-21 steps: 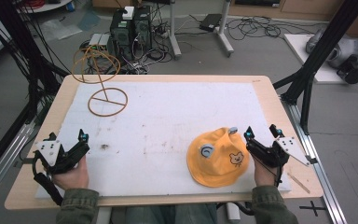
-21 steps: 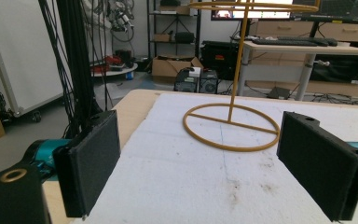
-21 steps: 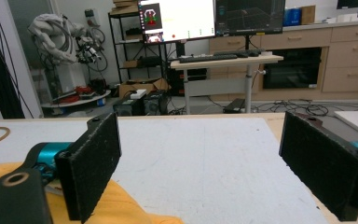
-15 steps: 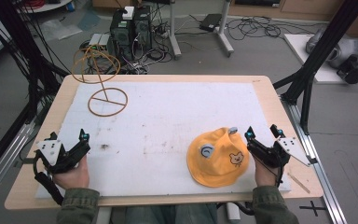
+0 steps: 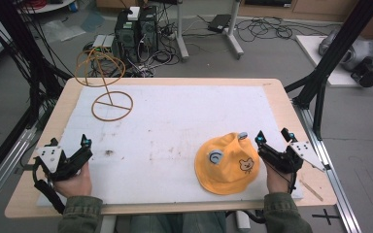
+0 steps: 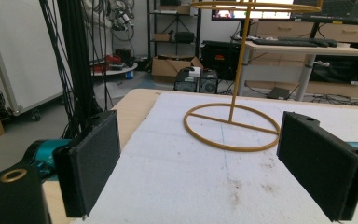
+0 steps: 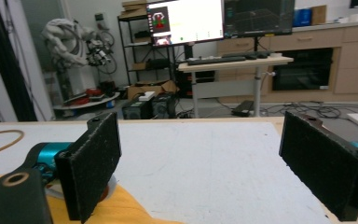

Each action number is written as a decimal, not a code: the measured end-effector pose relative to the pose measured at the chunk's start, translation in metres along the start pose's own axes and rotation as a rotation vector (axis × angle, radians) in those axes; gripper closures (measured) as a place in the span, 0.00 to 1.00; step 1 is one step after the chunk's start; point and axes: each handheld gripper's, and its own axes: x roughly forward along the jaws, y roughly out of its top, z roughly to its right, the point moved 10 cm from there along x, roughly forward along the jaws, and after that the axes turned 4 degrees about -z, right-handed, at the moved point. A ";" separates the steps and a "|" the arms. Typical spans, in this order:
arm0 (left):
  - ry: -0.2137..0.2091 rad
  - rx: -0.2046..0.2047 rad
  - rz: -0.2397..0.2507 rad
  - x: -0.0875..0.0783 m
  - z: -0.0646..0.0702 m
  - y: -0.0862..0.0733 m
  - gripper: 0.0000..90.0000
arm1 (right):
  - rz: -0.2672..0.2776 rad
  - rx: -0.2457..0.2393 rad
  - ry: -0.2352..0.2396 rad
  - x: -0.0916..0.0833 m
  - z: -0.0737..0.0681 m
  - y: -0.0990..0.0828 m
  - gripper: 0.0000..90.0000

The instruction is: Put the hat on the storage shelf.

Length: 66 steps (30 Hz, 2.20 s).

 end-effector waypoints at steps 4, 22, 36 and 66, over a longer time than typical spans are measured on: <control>-0.005 -0.007 -0.002 0.001 -0.001 0.000 0.15 | -0.023 -0.005 0.130 0.002 -0.010 0.004 0.14; -0.018 -0.023 -0.006 0.001 0.000 0.000 0.15 | -0.235 -0.218 0.615 -0.014 -0.065 -0.023 0.14; -0.023 -0.025 -0.010 0.002 0.002 -0.001 0.15 | -0.358 -0.290 0.706 -0.019 -0.064 -0.057 0.51; -0.028 -0.019 -0.007 0.002 0.002 -0.002 0.15 | -0.234 -0.217 0.571 -0.014 -0.058 -0.030 0.98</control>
